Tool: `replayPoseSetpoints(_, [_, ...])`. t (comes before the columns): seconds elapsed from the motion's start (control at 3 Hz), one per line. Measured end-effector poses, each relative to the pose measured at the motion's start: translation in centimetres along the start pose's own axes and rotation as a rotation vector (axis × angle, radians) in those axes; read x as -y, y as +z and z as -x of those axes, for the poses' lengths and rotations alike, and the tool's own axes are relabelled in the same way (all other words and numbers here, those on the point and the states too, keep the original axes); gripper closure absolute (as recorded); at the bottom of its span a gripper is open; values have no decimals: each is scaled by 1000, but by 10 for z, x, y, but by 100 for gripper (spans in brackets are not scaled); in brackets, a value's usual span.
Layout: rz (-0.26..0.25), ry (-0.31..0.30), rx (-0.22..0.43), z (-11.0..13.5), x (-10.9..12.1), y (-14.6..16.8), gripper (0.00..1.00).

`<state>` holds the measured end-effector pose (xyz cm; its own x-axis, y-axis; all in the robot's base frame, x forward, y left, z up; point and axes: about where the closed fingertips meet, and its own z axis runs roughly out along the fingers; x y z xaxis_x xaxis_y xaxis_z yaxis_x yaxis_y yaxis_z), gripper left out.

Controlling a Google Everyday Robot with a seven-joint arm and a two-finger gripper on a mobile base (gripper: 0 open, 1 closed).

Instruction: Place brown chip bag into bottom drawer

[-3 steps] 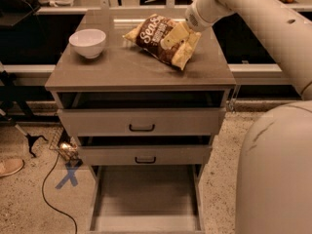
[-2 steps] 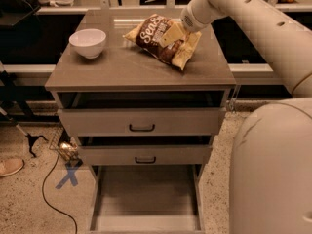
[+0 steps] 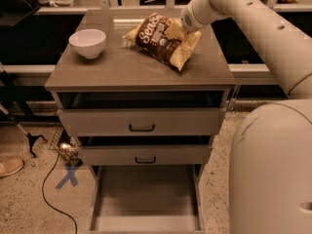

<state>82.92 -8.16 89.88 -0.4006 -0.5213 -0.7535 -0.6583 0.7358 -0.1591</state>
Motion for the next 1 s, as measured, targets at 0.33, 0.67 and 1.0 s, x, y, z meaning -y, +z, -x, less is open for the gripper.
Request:
replayPoseSetpoints(0.33, [78, -20, 73, 12, -15, -18, 88])
replayPoseSetpoints(0.67, [88, -3, 104, -8, -20, -69, 100])
replayPoseSetpoints(1.0, [89, -4, 106, -6, -20, -68, 100])
